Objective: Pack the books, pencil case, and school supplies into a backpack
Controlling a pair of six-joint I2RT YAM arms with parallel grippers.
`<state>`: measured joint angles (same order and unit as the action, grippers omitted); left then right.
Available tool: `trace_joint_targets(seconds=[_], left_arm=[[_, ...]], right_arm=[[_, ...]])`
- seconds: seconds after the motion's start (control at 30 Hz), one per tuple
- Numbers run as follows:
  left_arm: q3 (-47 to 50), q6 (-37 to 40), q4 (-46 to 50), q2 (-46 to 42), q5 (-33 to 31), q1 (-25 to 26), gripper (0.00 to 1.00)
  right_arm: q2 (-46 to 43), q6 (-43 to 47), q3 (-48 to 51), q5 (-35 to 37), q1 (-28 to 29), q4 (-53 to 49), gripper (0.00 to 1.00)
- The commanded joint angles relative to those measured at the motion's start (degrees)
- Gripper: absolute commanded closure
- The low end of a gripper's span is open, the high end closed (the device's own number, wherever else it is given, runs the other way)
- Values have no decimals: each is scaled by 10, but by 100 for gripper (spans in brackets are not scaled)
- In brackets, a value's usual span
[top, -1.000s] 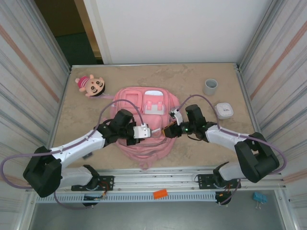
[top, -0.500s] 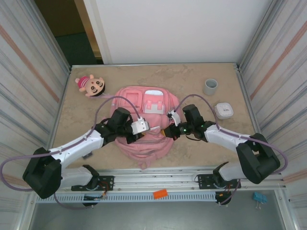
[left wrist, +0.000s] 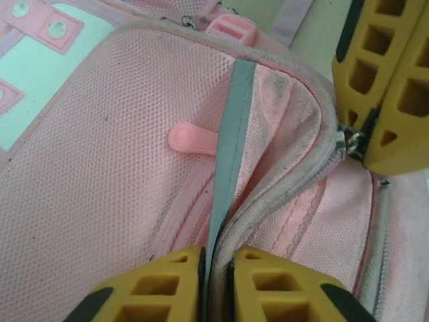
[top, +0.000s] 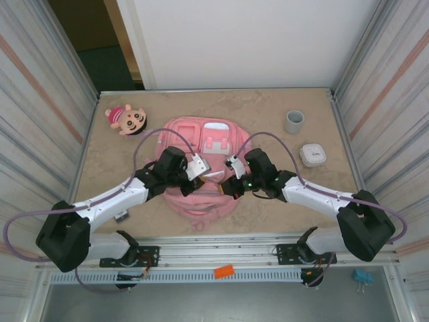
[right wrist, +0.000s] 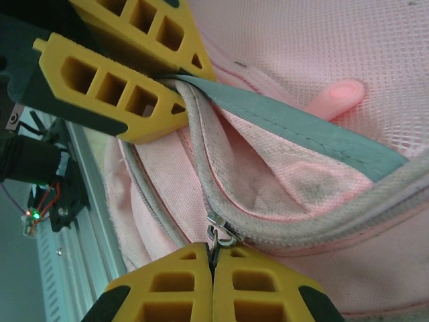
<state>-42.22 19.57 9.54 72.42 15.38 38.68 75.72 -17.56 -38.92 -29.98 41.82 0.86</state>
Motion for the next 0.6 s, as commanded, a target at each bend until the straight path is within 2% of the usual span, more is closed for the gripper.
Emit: trace_joint_targets(seconds=[0.0, 0.1, 0.27, 0.33, 0.4, 0.5, 0.57], left_arm=[[-42, -54, -104, -10, 9, 11, 74], [-48, -74, -80, -18, -7, 8, 61], [-19, 34, -3, -66, -29, -12, 43], [-22, 71, 50, -70, 5, -42, 39], [-32, 103, 93, -69, 1, -58, 35], [-26, 148, 99, -69, -10, -64, 33], [-28, 170, 107, -61, 18, -70, 31]], right_arm=[[11, -50, -36, -22, 32, 28, 100], [14, -84, -42, -5, 22, 18, 100], [-12, -98, -35, 12, -15, -33, 100], [-22, -95, -31, 2, -36, -48, 100], [-30, -93, -32, -16, -53, -58, 100], [-32, -86, -41, -25, -55, -72, 100], [-31, -81, -48, -24, -53, -82, 100]])
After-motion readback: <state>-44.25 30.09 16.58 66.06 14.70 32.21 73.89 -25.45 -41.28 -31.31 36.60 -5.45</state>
